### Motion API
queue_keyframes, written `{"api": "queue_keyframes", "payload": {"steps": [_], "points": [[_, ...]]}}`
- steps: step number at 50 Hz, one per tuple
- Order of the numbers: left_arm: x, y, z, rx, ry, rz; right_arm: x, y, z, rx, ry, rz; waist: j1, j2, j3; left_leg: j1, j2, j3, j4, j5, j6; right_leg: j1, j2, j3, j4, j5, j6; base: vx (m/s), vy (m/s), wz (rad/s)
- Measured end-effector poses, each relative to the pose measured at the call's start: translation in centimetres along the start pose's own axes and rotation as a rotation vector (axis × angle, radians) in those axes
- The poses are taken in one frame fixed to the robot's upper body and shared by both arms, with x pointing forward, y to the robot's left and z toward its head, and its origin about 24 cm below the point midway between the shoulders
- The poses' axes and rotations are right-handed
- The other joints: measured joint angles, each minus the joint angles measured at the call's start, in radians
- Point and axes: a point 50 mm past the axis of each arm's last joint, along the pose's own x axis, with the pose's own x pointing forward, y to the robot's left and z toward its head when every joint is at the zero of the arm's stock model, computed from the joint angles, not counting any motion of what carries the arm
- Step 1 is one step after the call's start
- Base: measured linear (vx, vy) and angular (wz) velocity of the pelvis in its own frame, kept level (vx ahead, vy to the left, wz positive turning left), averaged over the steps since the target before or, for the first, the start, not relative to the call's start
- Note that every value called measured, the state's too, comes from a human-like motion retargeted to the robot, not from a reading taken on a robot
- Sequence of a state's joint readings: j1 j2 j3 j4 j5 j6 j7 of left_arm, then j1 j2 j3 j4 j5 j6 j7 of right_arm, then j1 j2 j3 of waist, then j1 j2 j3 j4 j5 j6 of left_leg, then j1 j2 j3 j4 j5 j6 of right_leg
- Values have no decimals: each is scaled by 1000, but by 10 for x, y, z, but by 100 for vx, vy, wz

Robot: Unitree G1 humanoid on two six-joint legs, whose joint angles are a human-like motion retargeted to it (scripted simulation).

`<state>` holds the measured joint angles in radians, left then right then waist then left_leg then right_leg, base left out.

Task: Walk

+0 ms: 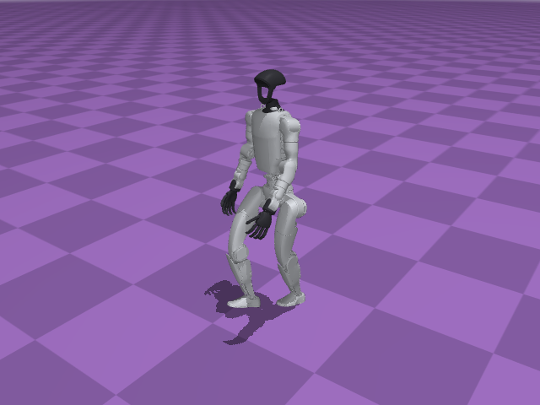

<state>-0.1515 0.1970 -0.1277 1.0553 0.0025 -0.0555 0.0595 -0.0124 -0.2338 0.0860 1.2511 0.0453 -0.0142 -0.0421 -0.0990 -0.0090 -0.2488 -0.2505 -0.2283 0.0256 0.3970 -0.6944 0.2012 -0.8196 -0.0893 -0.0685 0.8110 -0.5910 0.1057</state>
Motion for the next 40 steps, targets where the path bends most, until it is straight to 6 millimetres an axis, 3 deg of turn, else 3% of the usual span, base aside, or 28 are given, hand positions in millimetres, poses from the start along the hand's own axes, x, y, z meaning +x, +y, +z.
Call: {"api": "queue_keyframes", "payload": {"steps": [7,15,20,24,28,33,40], "points": [[-1,-10,2,31,-23,-50,0,-3,-4,12,18,-14,24,26,-7,60,37,-19,7,-65,-2,19,79,7,-128,34,-8,0,0,0],[-20,-31,-62,49,189,-147,0,-9,0,36,-7,-50,36,22,6,130,67,-51,166,-90,-46,128,108,-1,20,34,-54,4,-3,3],[-38,-35,-100,67,326,-184,0,-10,6,25,-39,-63,58,54,13,112,153,-54,394,-70,-100,238,178,-31,2,38,-85,5,-6,-6],[-47,-31,-117,78,382,-181,0,-9,10,7,-60,-72,82,77,17,53,237,-42,619,-7,-131,311,236,-53,-44,35,-113,1,-1,-2],[-48,-24,-119,85,382,-149,0,-8,14,-19,-73,-80,112,85,25,-56,321,-18,834,8,-111,369,278,-63,-98,21,-134,0,0,0],[-42,-14,-108,71,336,-91,1,-6,21,-42,-83,-74,148,59,33,-234,363,7,945,-95,-31,424,287,-52,-172,15,-133,0,0,0],[-30,-7,-84,10,243,-44,2,-2,36,-36,-111,-33,155,-6,31,-446,275,31,787,-161,29,466,235,-35,-259,12,-103,0,0,0]]}}
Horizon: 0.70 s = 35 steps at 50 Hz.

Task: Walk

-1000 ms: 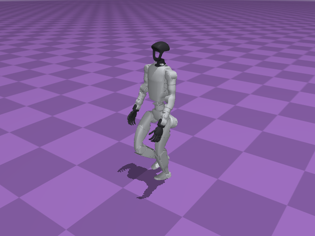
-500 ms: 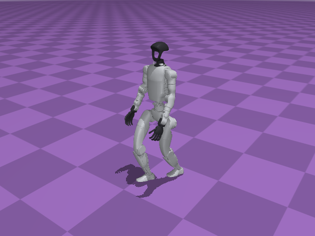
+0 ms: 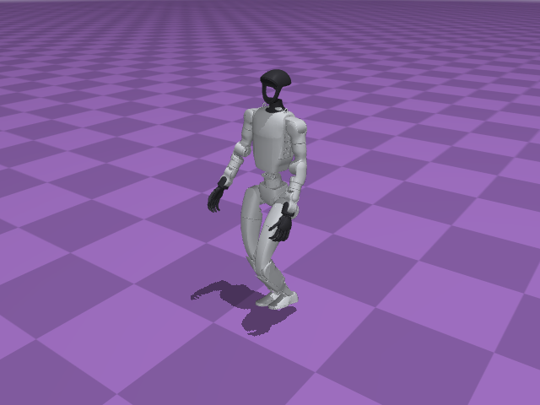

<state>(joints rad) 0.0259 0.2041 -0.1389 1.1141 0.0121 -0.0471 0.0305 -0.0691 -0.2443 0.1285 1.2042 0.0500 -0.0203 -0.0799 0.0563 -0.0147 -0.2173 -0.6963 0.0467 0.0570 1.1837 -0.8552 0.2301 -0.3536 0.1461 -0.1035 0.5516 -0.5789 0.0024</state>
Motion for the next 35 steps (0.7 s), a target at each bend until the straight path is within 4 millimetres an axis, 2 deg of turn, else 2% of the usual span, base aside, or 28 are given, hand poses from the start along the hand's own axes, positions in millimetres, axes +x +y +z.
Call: {"api": "queue_keyframes", "payload": {"steps": [8,17,27,32,35], "points": [[2,-1,15,-19,-64,2,0,7,1,12,-8,44,-14,-27,-12,-111,-95,16,-292,23,-10,27,-40,13,-46,-7,21,0,0,0],[2,-6,16,-11,-70,-18,-1,11,-4,-4,0,65,-19,-15,-11,-115,-140,-2,-464,56,-33,75,-52,24,-39,-41,14,0,0,0],[-1,-12,-3,-42,-8,-36,-3,15,-11,-13,11,75,-11,-8,-24,-75,-165,-14,-388,117,-46,140,-69,52,39,-81,32,2,0,-11],[-3,-12,-13,-80,27,-26,-3,14,-9,-3,6,79,-15,-29,-15,5,-215,-11,-390,147,-27,212,-102,85,72,-44,70,1,1,-1],[-5,-13,-22,-97,52,-18,-4,13,-14,1,16,82,-24,-39,-23,33,-248,-9,-368,140,-10,213,-122,104,169,-9,103,0,0,0]]}}
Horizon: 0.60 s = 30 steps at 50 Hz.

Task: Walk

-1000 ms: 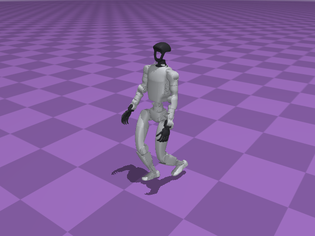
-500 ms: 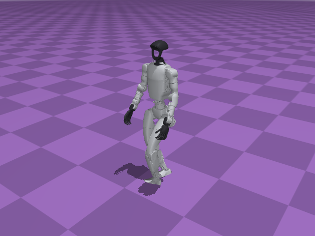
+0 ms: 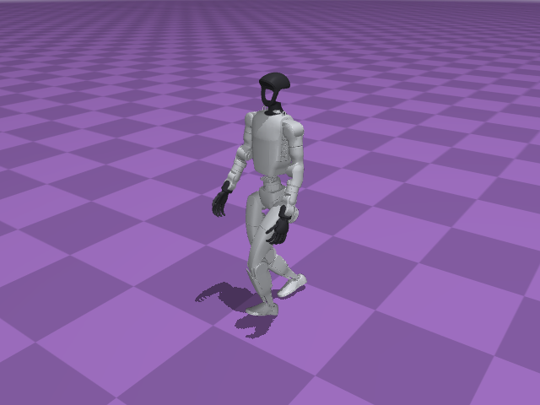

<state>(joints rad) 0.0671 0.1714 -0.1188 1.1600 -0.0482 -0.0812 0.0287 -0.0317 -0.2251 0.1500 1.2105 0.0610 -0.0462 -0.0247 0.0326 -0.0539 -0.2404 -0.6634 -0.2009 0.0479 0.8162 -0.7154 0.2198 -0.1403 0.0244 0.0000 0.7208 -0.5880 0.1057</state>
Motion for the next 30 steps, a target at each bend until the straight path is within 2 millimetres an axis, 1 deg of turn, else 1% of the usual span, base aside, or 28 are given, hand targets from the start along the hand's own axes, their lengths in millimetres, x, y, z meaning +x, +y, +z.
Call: {"api": "queue_keyframes", "payload": {"steps": [3,5,8,10,11,14,15,17,18,20,22,25,28,30], "points": [[0,1,1,-14,-1,10,0,-1,-2,14,5,4,-15,-32,0,57,-57,8,-36,5,22,-4,-44,22,118,69,49,0,0,0],[1,2,5,-19,-11,16,0,-2,-2,29,4,7,-25,-57,-1,98,-95,15,-80,13,37,-30,-81,36,225,124,85,0,0,0],[2,4,11,-16,-31,25,-2,-1,-6,49,3,7,-47,-74,-7,131,-118,24,-84,-12,42,-100,-127,24,415,194,115,0,0,0],[3,6,20,-12,-58,34,-2,-2,-4,62,-6,0,-59,-76,-8,158,-121,29,-105,-24,42,-165,-163,6,529,205,108,0,0,0],[5,8,30,-13,-80,40,-1,-4,0,67,-17,-8,-62,-73,-6,182,-122,28,-146,-17,42,-208,-182,-1,569,191,93,2,1,-18],[7,12,50,-9,-130,55,-1,-7,1,72,-26,-28,-78,-56,-2,238,-119,23,-203,-26,42,-318,-233,-27,641,100,38,1,1,-7],[8,13,60,-10,-151,61,-1,-9,4,73,-33,-38,-80,-42,2,266,-114,16,-248,-19,42,-359,-240,-34,641,68,19,0,0,0],[9,13,69,-5,-175,66,-2,-10,-2,70,-22,-47,-95,-29,4,290,-111,13,-259,-37,41,-425,-260,-48,617,-4,-8,0,0,0],[9,14,79,-6,-195,69,-2,-12,0,69,-24,-56,-95,-9,5,313,-97,5,-304,-31,37,-461,-249,-59,578,-28,-23,0,0,0],[10,14,92,-1,-226,70,-2,-14,-3,64,-11,-65,-102,18,6,342,-78,-3,-348,-36,30,-522,-236,-76,493,-72,-40,0,0,0],[9,13,103,9,-254,64,-3,-15,-8,64,12,-71,-106,42,4,361,-61,-9,-377,-44,24,-572,-211,-87,387,-94,-44,0,0,0],[9,9,114,31,-288,45,-4,-16,-18,66,55,-73,-108,70,-5,387,-42,-16,-426,-47,20,-631,-161,-83,209,-100,-33,0,0,0],[8,5,121,52,-315,24,-6,-16,-28,74,97,-70,-104,87,-18,410,-30,-21,-469,-48,17,-666,-110,-62,56,-89,-17,0,0,0],[8,1,122,64,-323,6,-7,-15,-35,79,122,-67,-103,89,-26,418,-31,-23,-476,-57,16,-682,-93,-46,5,-87,-12,0,0,0]]}}
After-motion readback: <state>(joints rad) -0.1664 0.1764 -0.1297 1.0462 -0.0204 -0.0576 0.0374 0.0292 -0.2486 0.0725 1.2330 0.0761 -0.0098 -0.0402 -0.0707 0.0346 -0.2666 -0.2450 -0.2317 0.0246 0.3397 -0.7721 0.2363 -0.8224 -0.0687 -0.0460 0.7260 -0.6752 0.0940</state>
